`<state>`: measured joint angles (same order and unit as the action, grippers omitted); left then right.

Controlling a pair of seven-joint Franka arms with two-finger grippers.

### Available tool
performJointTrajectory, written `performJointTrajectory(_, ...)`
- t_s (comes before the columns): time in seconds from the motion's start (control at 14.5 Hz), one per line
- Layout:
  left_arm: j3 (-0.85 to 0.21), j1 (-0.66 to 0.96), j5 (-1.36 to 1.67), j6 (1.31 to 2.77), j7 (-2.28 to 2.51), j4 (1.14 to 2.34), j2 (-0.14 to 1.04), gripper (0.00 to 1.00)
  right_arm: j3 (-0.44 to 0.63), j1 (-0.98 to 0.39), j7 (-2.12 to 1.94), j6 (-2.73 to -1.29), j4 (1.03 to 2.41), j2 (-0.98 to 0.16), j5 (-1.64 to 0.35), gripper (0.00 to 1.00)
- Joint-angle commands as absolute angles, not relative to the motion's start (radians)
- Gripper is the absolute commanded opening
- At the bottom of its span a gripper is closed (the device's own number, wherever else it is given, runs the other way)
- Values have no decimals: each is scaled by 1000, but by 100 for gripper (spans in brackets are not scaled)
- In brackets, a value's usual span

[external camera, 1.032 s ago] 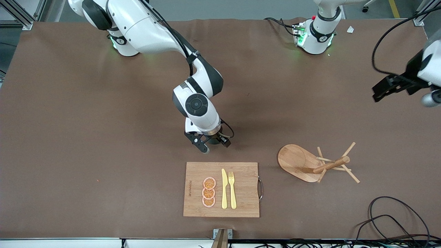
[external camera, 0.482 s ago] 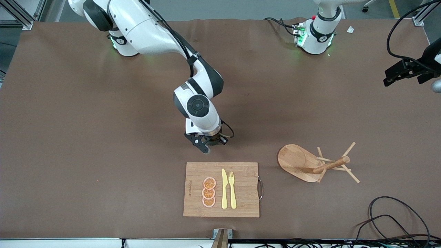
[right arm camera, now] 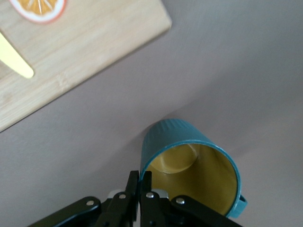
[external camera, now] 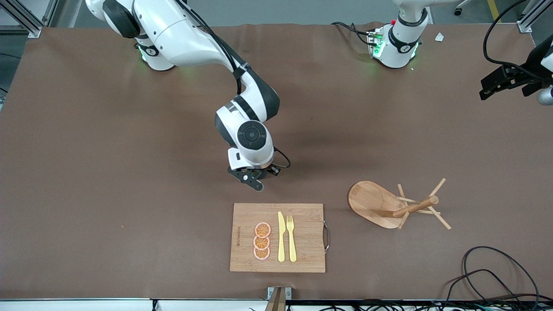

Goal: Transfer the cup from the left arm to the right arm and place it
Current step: 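Carry the teal mug away from the cutting board with the right gripper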

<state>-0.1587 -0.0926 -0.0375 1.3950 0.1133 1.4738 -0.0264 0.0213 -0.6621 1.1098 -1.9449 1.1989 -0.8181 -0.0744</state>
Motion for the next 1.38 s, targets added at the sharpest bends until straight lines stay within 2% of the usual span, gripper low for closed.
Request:
performJointTrajectory(0.0,-166,-92,-32,1417,98,1532,-75,100,8,-540,877,-1879,1268,-692,-66,0)
performJointTrajectory(0.28,-167,-86,-26,1417,98,1540,-75,100,8,-359,520,-1890,1423,-545,-66,0)
performJointTrajectory(0.55,-167,-69,-25,1416,94,1543,-77,100,6,-132,143,-1927,1518,-515,-67,1)
performJointTrajectory(0.76,-172,-63,-28,1427,89,1548,-77,100,6,12,-120,-2102,1672,-522,-67,2)
performJointTrajectory(0.83,-173,-63,-28,1436,71,1548,-77,100,6,35,-197,-2143,1693,-525,-67,2)
performJointTrajectory(1.1,-170,-66,-23,1462,49,1545,-74,100,6,28,-253,-2146,1695,-535,-32,2)
performJointTrajectory(1.17,-170,-66,-23,1463,49,1545,-71,100,6,28,-253,-2146,1695,-535,-26,4)
performJointTrajectory(1.24,-170,-69,-25,1463,49,1539,-61,100,6,26,-252,-2146,1692,-538,-25,16)
performJointTrajectory(1.31,-170,-69,-28,1465,49,1536,-58,100,6,28,-250,-2145,1689,-541,-25,36)
